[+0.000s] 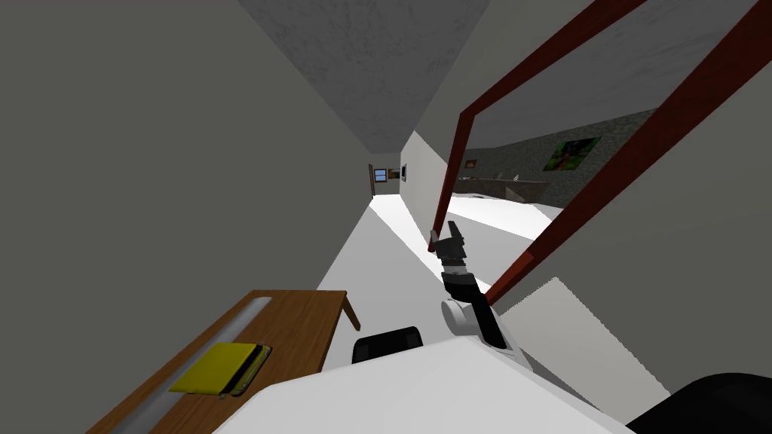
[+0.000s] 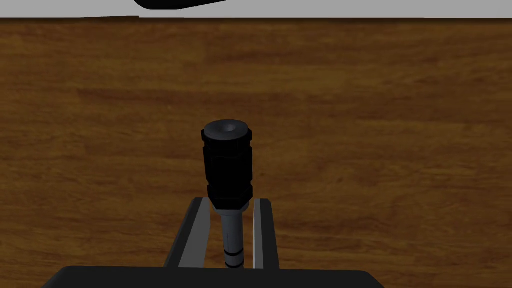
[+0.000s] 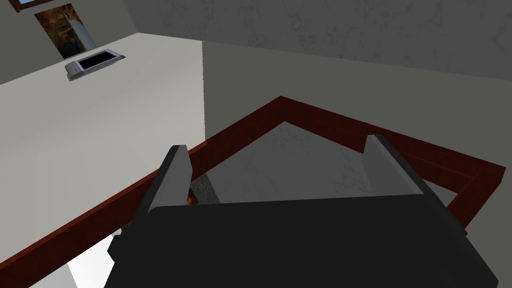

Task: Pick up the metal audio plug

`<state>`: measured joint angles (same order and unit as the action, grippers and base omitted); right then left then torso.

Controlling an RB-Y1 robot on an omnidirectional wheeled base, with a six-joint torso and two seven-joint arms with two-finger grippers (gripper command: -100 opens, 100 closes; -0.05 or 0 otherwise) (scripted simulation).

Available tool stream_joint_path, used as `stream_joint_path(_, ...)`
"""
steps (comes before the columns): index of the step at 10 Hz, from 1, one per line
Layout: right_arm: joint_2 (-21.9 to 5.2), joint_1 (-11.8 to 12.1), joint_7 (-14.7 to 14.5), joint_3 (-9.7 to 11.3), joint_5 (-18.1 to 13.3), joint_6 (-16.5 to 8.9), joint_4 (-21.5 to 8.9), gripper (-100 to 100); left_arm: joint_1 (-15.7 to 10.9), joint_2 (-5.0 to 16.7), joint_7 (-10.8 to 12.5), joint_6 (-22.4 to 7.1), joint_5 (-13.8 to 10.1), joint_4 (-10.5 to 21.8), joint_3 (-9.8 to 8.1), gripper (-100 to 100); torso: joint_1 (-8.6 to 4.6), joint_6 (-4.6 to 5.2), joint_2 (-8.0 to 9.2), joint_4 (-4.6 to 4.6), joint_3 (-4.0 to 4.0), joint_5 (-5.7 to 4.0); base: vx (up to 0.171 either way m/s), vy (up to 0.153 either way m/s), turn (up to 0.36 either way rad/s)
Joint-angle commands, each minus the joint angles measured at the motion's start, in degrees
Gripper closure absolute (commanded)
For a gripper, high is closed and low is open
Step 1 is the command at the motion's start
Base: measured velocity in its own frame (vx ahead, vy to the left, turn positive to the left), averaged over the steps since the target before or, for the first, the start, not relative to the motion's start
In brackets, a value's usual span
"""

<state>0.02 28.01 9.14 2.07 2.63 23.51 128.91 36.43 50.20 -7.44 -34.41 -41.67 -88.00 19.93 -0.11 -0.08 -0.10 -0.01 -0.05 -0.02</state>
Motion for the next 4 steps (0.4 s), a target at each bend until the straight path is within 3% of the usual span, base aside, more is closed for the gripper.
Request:
stream_joint_path(1, 0.0, 0.0, 0.0, 0.0, 0.0, 0.0, 0.0, 0, 0.6, 1.6, 0.2, -0.7, -1.0, -1.7, -0.42, 100, 0.00, 0.00, 0.00, 0.00, 0.00, 0.00, -0.001, -0.031, 0.060)
stream_joint_path(2, 0.0, 0.0, 0.0, 0.0, 0.0, 0.0, 0.0, 0, 1.0, 2.6, 0.3, -1.0, -1.5, -2.8, -0.69, 100, -0.05, 0.01, 0.00, 0.00, 0.00, -0.02, -0.003, -0.031, 0.039)
stream_joint_path(3, 0.0, 0.0, 0.0, 0.0, 0.0, 0.0, 0.0, 0, 0.7, 2.0, 0.3, -0.9, -1.2, -2.1, -0.55, 100, -0.07, 0.01, 0.01, 0.00, 0.00, -0.02, -0.001, -0.013, 0.007)
stream_joint_path(4, 0.0, 0.0, 0.0, 0.0, 0.0, 0.0, 0.0, 0, 0.8, 2.2, 0.3, -1.0, -1.2, -2.3, -0.59, 0, -0.01, 0.01, 0.00, 0.00, 0.00, 0.01, 0.000, 0.000, 0.000)
